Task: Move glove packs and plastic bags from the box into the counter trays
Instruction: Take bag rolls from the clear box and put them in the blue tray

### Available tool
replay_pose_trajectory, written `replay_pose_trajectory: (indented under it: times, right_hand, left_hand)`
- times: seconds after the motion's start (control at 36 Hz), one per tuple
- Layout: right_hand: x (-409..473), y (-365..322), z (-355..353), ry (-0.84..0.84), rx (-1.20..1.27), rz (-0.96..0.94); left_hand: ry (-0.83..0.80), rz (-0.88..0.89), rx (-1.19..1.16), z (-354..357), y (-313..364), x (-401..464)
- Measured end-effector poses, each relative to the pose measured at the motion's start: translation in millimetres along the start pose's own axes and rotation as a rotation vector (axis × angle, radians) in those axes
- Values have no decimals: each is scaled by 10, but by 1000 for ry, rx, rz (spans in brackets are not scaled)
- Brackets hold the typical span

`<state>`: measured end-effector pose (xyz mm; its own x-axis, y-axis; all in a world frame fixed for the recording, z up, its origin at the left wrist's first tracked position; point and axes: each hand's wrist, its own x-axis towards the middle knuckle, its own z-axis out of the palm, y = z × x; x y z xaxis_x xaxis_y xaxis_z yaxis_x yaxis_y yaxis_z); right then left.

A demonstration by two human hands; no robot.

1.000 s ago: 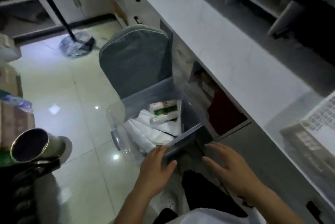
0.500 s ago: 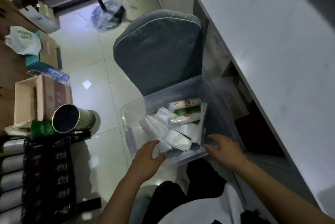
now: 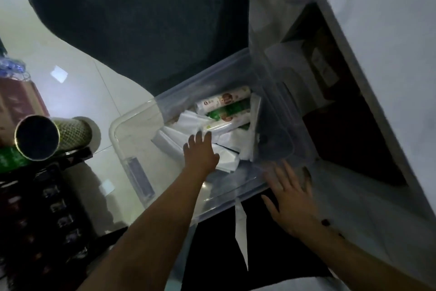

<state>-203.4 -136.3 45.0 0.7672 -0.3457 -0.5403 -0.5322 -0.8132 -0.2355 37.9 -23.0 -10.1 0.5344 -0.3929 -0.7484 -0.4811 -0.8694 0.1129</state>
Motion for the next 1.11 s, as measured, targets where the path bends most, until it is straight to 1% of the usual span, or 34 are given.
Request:
replay_pose_trajectory:
  times: [0.08,0.17,0.31,0.36,0.42,0.5,0.56,0.61,0.67,0.72,0.78,0.83,0.89,0.94,0.97,1.03,1.11]
  right_hand:
    - [32,12,85,25,-32,-6]
    - [68,-27,107,66,18,33]
    - [79,-83,94,134,89,58]
    - [89,-98,106,147,85,65]
    - [100,-106,99,145,78,82]
    - [94,-127,35,119,81,102]
    - [113,-146,-41,56,89,131]
    - [135,-189,-130,-15,105,185]
    - [155,-246,-225,-53,134,246]
    - [181,-326,-334,-60,186,290]
    - [200,-412,-470,-48,276,302]
    - [232,-517,-642,-16,451,269]
    - [267,-647,-849,-31,773,274]
    - [294,-770,-1051,-91,1122,349]
    - [305,-809,-1134,-124,1252,390]
    - [316,-854,-1279,-205,1415,443]
    - [307,-833,-1386,-287,1559,452]
  left_hand:
    - [67,47,21,28,75,373]
    - [132,128,111,91,99,672]
    - [157,180,258,192,37,900]
    - [167,196,264,213,27,926]
    - [135,176,217,204,22,892]
    - [19,63,56,160,-55,785]
    - [-74,-3,-100,124,-162,681]
    - [-149,-64,-326,77,-278,498]
    - [-197,-118,-602,31,-365,248]
    - [-234,-127,-835,-28,-422,-47]
    - [-258,-97,-992,-119,-446,-379]
    - [-253,-44,-1108,-229,-439,-714]
    - [-257,0,-1232,-336,-409,-1024]
    - [-286,30,-1352,-435,-358,-1281]
    - [-307,37,-1402,-475,-328,-1381]
    - [-357,40,-1479,-526,-258,-1537]
    - [-433,5,-1551,-556,-138,-1704]
